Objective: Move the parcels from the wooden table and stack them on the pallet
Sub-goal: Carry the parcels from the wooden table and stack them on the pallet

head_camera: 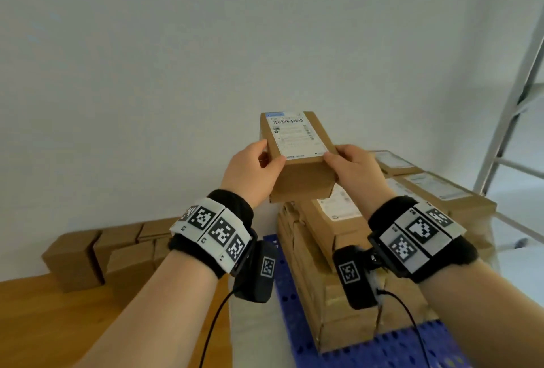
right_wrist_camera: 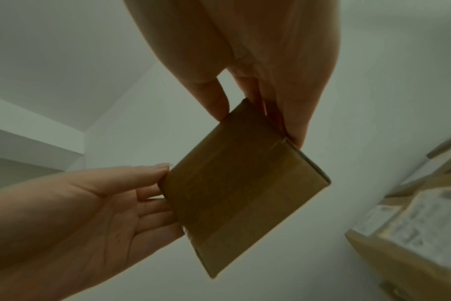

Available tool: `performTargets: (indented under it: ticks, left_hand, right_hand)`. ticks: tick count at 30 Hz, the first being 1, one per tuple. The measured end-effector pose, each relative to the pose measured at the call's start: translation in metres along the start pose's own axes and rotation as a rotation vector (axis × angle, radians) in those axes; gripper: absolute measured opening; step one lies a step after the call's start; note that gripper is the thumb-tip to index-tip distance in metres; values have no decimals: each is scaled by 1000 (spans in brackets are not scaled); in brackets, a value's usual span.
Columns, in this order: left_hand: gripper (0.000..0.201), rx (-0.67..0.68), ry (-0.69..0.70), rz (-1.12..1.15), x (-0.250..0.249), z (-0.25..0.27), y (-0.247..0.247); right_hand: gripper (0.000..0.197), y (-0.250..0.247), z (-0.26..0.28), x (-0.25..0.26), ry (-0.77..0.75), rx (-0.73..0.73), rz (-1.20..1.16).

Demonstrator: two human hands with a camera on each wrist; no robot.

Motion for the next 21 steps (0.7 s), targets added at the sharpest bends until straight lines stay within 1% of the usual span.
performTargets:
  ticks: [2, 5, 8, 10, 11, 14, 15, 19, 21]
  left_hand:
    - [38, 13, -3, -19, -4, -20, 19]
    - [32, 45, -49, -49, -11, -49, 50]
    - [11, 70, -131, -87, -14, -77, 78]
    - [7, 64, -181, -119, -14, -94, 95]
    - [8, 58, -194, -128, -13, -101, 101]
    - [31, 63, -245, -157, -5, -121, 119]
    - [35, 77, -263, -166, -2, -126, 125]
    - [41, 125, -347, -198, 14, -142, 140]
    - [41, 141, -365, -229, 21, -149, 145]
  right_hand:
    - [17, -13, -28, -10, 30, 39, 2]
    - [15, -32, -70, -26, 92, 100, 26]
    - [21, -45, -111, -40, 112, 188, 58]
    - [19, -50, -134, -49, 117, 251, 57]
    - [16, -51, -143, -54, 123, 279, 53]
    - [8, -48, -164, -70, 176, 358, 49]
    - [8, -46, -170, -75, 193, 375, 54]
    - [16, -35, -187, -95, 267, 439, 46]
    - [14, -29, -192, -101, 300, 453, 44]
Point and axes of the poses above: each hand's wrist, its own z-axis away from the middle knuckle, its own y-axis out of the palm, x = y × z, the point moved 6 cm from there along -z, towards the middle knuckle, and after that the axes turned 1 degree about -x, right-handed, at the moved point
